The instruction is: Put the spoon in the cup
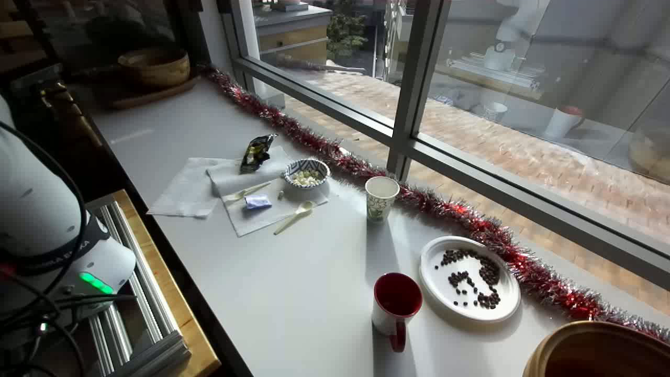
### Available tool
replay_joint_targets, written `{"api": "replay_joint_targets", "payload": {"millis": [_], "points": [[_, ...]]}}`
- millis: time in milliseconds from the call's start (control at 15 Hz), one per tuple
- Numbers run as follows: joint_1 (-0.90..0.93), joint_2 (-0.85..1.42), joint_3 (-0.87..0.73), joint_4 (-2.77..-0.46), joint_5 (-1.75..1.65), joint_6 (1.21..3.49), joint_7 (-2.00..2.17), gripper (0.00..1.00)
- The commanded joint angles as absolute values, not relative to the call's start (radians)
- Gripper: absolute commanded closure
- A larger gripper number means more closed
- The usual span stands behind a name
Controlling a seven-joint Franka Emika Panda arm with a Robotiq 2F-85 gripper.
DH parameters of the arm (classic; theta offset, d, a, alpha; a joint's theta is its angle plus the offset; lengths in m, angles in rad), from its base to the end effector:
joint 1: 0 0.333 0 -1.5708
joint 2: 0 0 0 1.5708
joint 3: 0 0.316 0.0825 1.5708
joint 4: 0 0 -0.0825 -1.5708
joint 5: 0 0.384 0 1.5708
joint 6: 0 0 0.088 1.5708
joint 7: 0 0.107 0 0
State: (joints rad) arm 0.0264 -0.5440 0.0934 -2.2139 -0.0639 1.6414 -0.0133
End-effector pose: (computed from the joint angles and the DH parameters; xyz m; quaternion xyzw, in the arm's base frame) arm 0.3800 0.0461 0.5802 0.9964 0.0621 -0.0127 0.0566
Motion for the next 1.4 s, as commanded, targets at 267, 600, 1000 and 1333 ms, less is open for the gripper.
{"api": "replay_joint_targets", "payload": {"millis": [267,600,1000,1333], "points": [[0.041,-0.543,0.083,-2.212,-0.069,1.639,-0.007,0.0],[0.041,-0.543,0.083,-2.212,-0.069,1.639,-0.007,0.0],[-0.017,-0.478,0.034,-2.363,-0.184,1.855,0.0,0.0],[-0.064,-0.414,-0.081,-2.463,-0.187,1.96,-0.097,0.0]]}}
